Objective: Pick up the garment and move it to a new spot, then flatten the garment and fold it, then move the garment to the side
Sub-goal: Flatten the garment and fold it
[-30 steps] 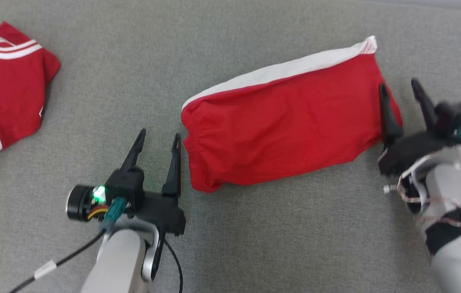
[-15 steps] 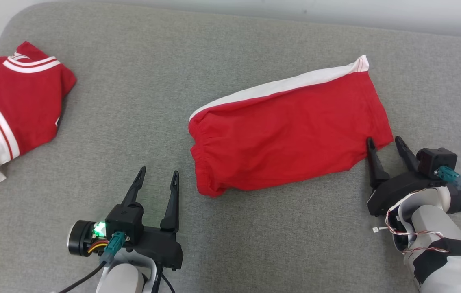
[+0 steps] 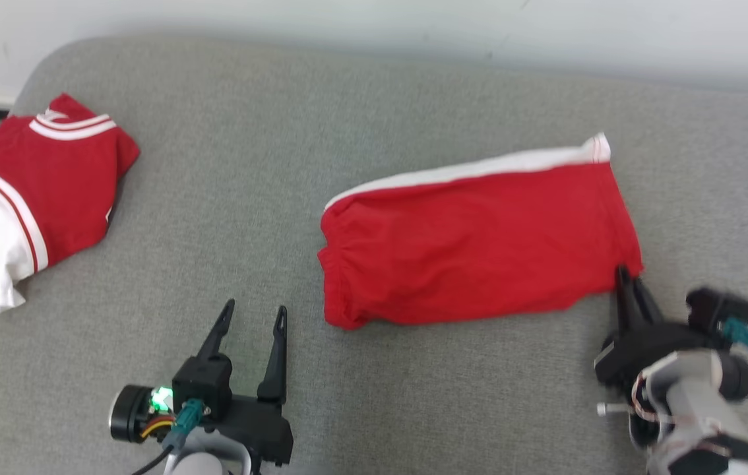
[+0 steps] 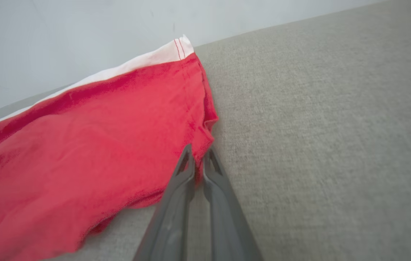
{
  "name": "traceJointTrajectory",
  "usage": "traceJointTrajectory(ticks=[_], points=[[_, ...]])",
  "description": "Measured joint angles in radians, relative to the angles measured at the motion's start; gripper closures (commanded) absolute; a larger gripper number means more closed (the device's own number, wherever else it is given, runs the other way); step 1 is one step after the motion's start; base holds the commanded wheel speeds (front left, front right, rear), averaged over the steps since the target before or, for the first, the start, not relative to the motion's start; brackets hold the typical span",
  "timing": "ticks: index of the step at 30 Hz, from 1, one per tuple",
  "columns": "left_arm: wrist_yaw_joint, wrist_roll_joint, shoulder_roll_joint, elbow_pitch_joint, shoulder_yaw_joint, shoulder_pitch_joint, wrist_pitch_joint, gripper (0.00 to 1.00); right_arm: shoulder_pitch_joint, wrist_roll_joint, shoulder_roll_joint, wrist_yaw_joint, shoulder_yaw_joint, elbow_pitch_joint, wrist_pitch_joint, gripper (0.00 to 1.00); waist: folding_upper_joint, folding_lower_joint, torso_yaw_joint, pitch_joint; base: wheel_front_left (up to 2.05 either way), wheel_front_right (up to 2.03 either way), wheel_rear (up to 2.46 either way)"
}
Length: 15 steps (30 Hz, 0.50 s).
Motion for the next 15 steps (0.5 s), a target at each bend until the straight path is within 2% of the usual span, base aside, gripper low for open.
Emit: traceJointTrajectory(ticks=[8,15], points=[[-0.002,-0.005,0.000,0.013,0.012,0.061,0.000,0.00,0.174,0.008,0.032,0.000,-0.040,-0.092,0.000,1.00,0.0000,-0.0002,-0.028,-0.078,0.00,0.00,0.00],[-0.008,-0.010,0.000,0.012,0.015,0.092,0.000,0.00,0.226,-0.004,0.031,0.000,-0.082,-0.160,0.000,1.00,0.0000,-0.0001,-0.064,-0.115,0.00,0.00,0.00]])
